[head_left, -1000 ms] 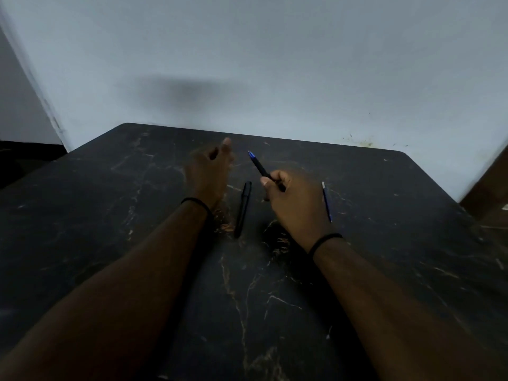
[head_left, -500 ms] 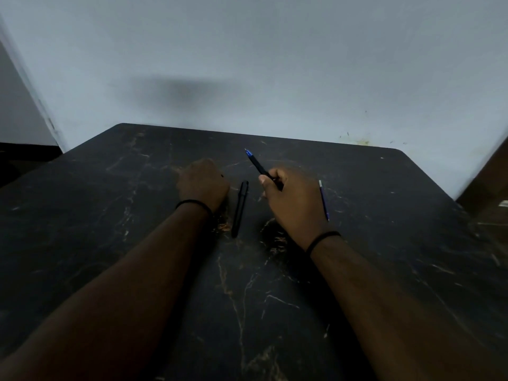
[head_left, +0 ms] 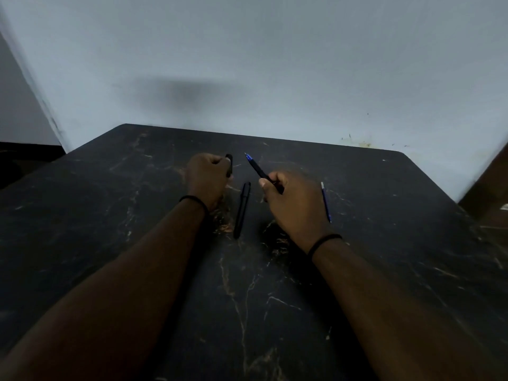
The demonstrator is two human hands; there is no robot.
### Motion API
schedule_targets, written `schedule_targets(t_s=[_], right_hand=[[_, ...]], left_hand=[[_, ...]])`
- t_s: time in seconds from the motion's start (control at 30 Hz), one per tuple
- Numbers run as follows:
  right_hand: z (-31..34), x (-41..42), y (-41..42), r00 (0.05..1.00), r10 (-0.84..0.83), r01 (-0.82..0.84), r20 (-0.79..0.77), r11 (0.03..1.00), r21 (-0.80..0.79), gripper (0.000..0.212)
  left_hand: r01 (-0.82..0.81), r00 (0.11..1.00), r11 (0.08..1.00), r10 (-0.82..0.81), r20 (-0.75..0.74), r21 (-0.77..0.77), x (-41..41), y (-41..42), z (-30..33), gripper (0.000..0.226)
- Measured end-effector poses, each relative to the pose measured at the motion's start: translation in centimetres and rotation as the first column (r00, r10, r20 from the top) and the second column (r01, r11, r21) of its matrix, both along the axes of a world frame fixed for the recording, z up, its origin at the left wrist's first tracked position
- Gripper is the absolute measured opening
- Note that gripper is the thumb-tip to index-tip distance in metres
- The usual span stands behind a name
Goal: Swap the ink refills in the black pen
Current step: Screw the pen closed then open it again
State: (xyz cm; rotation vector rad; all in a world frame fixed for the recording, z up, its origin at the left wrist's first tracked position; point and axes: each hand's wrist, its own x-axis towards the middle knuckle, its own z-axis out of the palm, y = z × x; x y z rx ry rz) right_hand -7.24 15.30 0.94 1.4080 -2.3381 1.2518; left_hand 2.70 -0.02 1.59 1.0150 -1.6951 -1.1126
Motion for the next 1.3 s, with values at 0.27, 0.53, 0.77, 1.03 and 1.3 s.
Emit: schedule_targets(t_s=[0.27, 0.53, 0.77, 1.03, 1.3], right_hand=[[0.9, 0.7, 0.8, 0.998, 0.035, -0.032, -0.061, 0.998, 0.055, 0.024], [1.1, 0.9, 0.9, 0.998, 0.036, -0.031, -0.054, 0.996, 0.088, 0.023], [1.0, 0.8, 0.8, 0.999, 0.025, -0.021, -0.041, 0.996, 0.087, 0.023], [1.1, 0.9, 0.8, 0.997, 0.014, -0.008, -0.07, 0.997, 0.08, 0.023], [0.4, 0.4, 0.5, 0.996, 0.0, 0.003, -0.086, 1.0, 0.031, 0.024]], left_hand=[[0.426, 0.73, 0.808, -0.041, -0.682, 0.407, -0.6, 0.7, 0.4, 0.019], [0.501, 0.692, 0.762, -0.069, -0.718, 0.41, -0.5, 1.3, 0.7, 0.018], [0.548, 0.679, 0.734, -0.11, -0.725, 0.402, -0.7, 1.5, 0.4, 0.018], [0.566, 0.678, 0.727, -0.141, -0.721, 0.39, -0.7, 1.7, 0.5, 0.017], [0.51, 0.768, 0.819, -0.297, -0.568, 0.262, -0.8, 2.4, 0.5, 0.02]])
